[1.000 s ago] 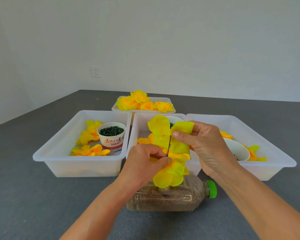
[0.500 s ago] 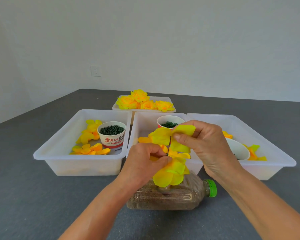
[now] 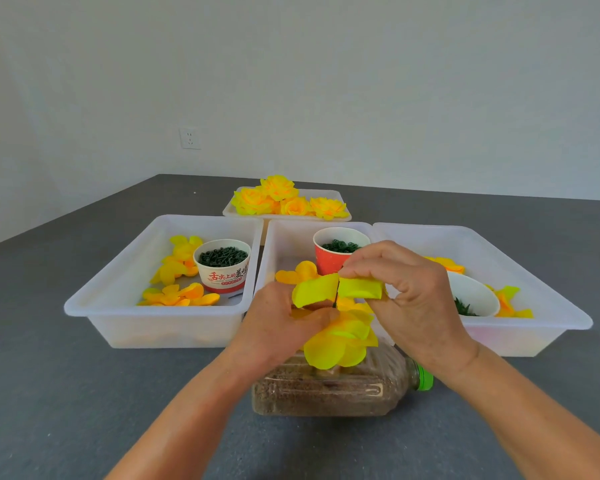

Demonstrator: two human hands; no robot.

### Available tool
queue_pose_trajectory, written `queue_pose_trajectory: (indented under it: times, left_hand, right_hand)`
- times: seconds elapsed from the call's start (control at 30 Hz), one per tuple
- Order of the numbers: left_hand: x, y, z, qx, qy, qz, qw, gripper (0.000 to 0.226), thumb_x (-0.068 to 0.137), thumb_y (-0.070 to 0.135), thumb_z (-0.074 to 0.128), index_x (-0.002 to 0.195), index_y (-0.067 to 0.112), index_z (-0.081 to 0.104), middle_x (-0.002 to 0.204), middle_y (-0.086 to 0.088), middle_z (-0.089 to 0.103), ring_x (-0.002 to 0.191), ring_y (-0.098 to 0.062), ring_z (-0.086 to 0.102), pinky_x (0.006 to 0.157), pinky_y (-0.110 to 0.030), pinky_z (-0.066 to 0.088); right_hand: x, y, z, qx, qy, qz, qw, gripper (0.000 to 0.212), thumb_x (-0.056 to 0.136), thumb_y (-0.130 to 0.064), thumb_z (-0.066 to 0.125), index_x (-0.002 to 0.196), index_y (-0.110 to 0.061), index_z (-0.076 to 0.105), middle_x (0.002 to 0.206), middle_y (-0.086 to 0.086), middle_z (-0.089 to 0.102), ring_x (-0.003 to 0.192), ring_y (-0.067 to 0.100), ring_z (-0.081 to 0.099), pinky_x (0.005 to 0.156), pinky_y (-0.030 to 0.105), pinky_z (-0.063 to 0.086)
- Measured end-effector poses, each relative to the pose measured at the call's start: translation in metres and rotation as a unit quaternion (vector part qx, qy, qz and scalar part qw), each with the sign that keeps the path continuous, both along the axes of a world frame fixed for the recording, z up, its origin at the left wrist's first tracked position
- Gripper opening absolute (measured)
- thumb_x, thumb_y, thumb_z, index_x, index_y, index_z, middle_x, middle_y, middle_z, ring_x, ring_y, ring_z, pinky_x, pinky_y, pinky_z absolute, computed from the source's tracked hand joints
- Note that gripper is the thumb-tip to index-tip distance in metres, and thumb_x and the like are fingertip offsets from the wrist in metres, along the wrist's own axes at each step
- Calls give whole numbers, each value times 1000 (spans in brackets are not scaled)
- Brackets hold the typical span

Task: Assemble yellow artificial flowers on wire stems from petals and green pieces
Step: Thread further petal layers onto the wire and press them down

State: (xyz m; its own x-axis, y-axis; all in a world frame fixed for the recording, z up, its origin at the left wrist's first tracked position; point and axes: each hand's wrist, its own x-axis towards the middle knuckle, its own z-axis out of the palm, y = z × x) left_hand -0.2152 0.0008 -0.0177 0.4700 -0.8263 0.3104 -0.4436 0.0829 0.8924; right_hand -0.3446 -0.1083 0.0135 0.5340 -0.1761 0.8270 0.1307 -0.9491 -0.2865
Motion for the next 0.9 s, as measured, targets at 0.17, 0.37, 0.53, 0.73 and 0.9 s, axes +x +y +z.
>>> queue_pose_trajectory:
  times: [0.17, 0.37, 0.53, 0.73, 0.9]
  left_hand:
    - [1, 6, 2, -24, 72, -52, 996, 10, 77, 19, 69, 80, 28, 74, 81, 5, 74, 77, -10, 70, 66, -19, 54]
    - [10, 13, 3, -42, 138, -72, 987, 33, 66, 23, 68, 96, 9, 73, 93, -6, 74, 88, -19, 70, 75, -26, 56]
    - [17, 18, 6, -52, 162, -32, 985, 31, 81, -9, 58, 81, 16, 75, 91, -2, 74, 92, -17, 69, 81, -24, 55]
    - [13, 21, 11, -59, 162, -36, 984, 35, 85, -10, 52, 82, 15, 76, 94, -4, 74, 94, -17, 69, 81, -23, 54]
    - [9, 21, 19, -38, 161, -6, 986, 16, 86, 16, 60, 90, 11, 75, 96, -4, 74, 101, -18, 65, 102, -42, 43]
  right_hand:
    - [-1, -2, -4, -36, 8, -19, 999, 20, 69, 5, 68, 85, -4, 74, 86, 9, 70, 82, 24, 66, 76, 28, 50]
    - [-1, -5, -10, -47, 9, -19, 999, 15, 73, 0, 66, 85, -4, 74, 86, 9, 73, 86, 15, 64, 83, 19, 44]
    - [-1, -9, -15, -30, 0, 3, 1000, 24, 67, 8, 62, 86, -3, 74, 88, 7, 72, 87, 12, 61, 78, 34, 50]
    - [-1, -9, -18, 29, 7, 32, 999, 21, 73, 3, 64, 88, -8, 74, 90, 1, 71, 87, 10, 63, 78, 35, 51]
    - [-2, -6, -15, 111, 7, 65, 992, 26, 77, 1, 67, 90, -21, 69, 86, -7, 69, 86, 6, 64, 79, 16, 51]
